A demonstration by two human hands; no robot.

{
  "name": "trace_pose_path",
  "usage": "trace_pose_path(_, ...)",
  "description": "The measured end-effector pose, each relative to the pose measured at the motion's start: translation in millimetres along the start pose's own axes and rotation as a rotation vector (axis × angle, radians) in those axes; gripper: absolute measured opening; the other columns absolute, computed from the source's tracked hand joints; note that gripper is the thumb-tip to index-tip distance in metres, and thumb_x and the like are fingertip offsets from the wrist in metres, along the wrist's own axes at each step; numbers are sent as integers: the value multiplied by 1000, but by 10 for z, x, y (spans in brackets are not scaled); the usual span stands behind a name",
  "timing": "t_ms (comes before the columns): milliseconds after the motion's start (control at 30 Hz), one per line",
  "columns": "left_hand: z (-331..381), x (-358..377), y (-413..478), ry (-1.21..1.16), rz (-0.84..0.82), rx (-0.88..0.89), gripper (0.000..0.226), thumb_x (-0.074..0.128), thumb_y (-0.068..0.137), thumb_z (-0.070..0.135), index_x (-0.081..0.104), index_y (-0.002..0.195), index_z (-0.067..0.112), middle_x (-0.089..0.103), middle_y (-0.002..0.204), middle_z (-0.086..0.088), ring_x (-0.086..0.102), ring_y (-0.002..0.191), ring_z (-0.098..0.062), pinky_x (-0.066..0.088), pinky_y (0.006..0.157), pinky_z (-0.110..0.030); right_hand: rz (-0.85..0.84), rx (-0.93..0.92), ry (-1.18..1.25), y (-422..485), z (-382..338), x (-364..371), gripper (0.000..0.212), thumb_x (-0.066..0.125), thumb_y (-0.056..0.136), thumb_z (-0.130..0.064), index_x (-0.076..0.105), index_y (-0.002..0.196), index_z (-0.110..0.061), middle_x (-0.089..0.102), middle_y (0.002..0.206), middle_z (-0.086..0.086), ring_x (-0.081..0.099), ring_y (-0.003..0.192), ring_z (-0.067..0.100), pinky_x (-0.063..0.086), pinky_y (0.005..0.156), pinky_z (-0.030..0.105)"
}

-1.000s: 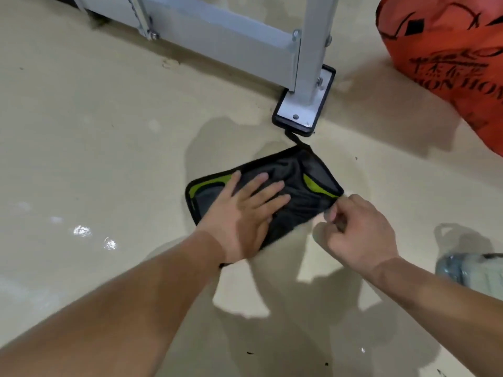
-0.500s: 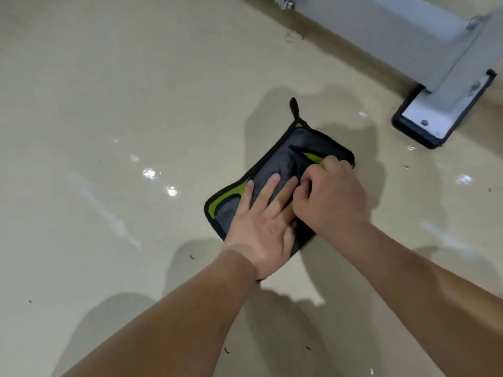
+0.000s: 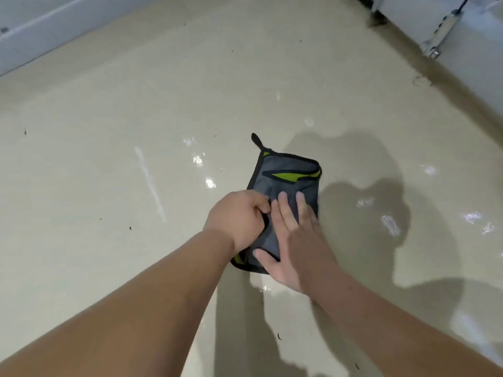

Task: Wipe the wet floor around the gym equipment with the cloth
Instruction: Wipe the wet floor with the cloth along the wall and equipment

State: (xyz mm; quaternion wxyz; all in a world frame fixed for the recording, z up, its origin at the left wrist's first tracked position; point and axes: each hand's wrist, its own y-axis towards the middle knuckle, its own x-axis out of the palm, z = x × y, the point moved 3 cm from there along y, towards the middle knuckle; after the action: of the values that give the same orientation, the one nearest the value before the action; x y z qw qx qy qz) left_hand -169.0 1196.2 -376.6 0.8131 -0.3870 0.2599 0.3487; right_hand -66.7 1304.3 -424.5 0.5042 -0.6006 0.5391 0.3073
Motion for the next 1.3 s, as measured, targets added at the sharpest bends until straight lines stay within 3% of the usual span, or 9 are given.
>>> trace_pose_path(100,-4,43,-219,148,190,147,41,48,93,7,72,120,24,69,125,5,61,115,-22,53,95,-38,-69,-9,-100,-41,227,123,104,21,88,-80,-1,163,-11,-10,171,10,-15,157,31,4,127,50)
trace_pose_path(267,-163,347,-655,259,-27,329,44,38,75,8,67,106,18,54,108,4,56,98,-29,54,77,-42,-111,284,-132,-268,594,-8,110,9,83,-87,-16,161,-13,-24,168,9,-23,154,29,-6,127,47)
trace_pose_path(433,-92,525,-969,426,-135,331,61,49,90,9,47,150,16,32,164,-10,33,148,-26,30,122,-38,-148,787,-9,-869,1152,-170,124,14,74,-97,-19,160,-14,-23,169,10,-20,155,30,-5,127,46)
trace_pose_path(533,-126,670,-903,528,-113,366,63,46,94,21,33,156,20,17,171,-8,19,153,-24,19,127,-40,-76,975,93,-926,1329,-217,134,17,67,-103,-17,161,-13,-20,169,13,-17,156,34,-6,126,48)
trace_pose_path(733,-536,675,-1108,529,-81,179,73,56,91,41,26,155,24,4,171,-8,9,155,-33,22,122,-53,-96,866,64,-909,855,-19,125,13,71,-100,-19,160,-19,-24,167,17,-23,152,43,-11,124,55)
trace_pose_path(933,-675,549,-1019,522,-27,110,77,54,85,27,23,155,16,-2,171,-19,2,156,-44,17,124,-59,-174,205,-188,-1134,199,320,117,14,74,-98,-15,162,-25,-27,166,14,-32,150,38,-8,124,57)
trace_pose_path(1000,-480,620,-977,510,-36,134,78,56,84,20,24,155,15,-4,171,-19,-3,157,-43,11,125,-58,-245,147,-216,-1212,378,255,114,14,75,-98,-18,160,-29,-33,165,9,-39,148,30,-8,125,52)
trace_pose_path(1167,284,970,-849,449,-78,252,82,54,90,18,15,162,20,-15,173,-14,-14,159,-36,1,129,-53,-164,445,-168,-1541,1283,-35,118,12,73,-100,-18,160,-26,-34,165,6,-38,148,24,-13,126,46)
trace_pose_path(1300,738,1282,-768,440,-107,359,83,48,94,20,4,165,26,-24,172,-5,-20,160,-29,-5,130,-48,-114,934,-71,-1935,2266,-336,125,9,68,-102,-16,161,-23,-23,168,12,-21,155,32,-10,126,45)
